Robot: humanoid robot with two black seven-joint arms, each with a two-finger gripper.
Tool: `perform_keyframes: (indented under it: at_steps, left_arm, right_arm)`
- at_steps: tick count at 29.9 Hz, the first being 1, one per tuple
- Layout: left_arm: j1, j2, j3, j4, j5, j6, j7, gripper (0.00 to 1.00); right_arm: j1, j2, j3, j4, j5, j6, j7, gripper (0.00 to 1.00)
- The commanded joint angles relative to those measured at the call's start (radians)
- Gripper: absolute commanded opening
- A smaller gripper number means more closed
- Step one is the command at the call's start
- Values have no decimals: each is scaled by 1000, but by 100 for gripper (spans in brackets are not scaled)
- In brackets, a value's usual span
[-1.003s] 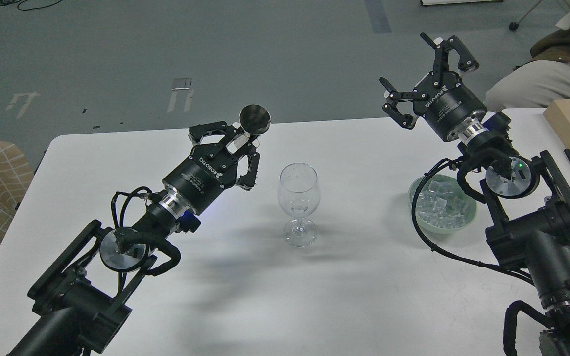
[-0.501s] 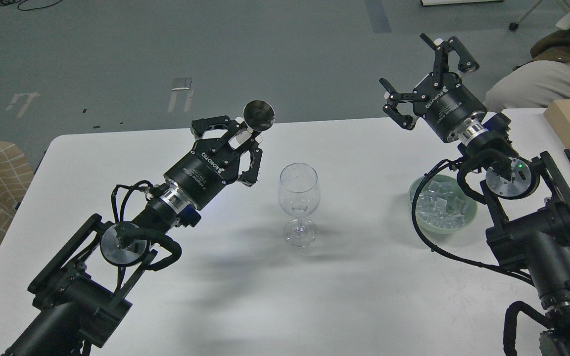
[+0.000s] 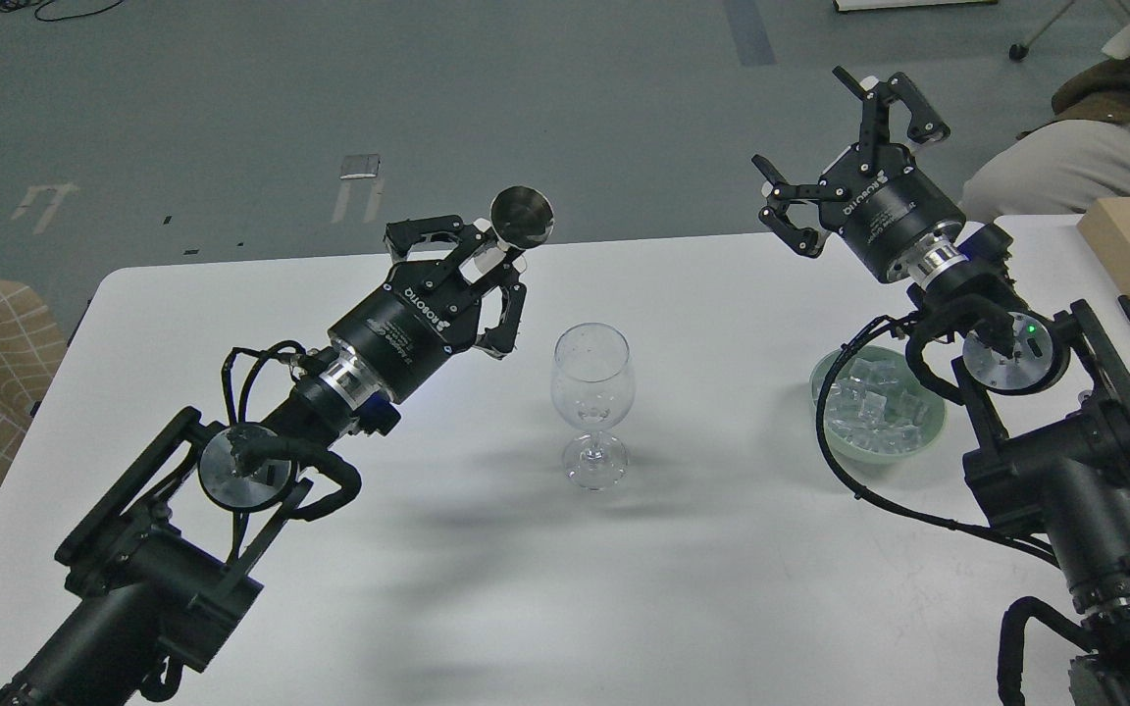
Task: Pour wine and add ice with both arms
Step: 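Carry the jigger over the wine glass with the left gripper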
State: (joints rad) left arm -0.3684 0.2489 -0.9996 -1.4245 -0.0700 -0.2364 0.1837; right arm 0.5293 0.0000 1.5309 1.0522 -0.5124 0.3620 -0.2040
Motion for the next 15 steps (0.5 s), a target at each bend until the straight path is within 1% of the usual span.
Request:
perform_keyframes:
  at_steps: [1, 15]
  left_arm:
    - [-32, 6, 55, 4, -1, -1, -1, 7]
    - [-58, 6, 59, 30, 2, -1, -1, 7]
  right_arm:
    - [0, 0, 0, 0, 0, 0, 0, 100]
    - [0, 0, 0, -1, 0, 0, 0, 100]
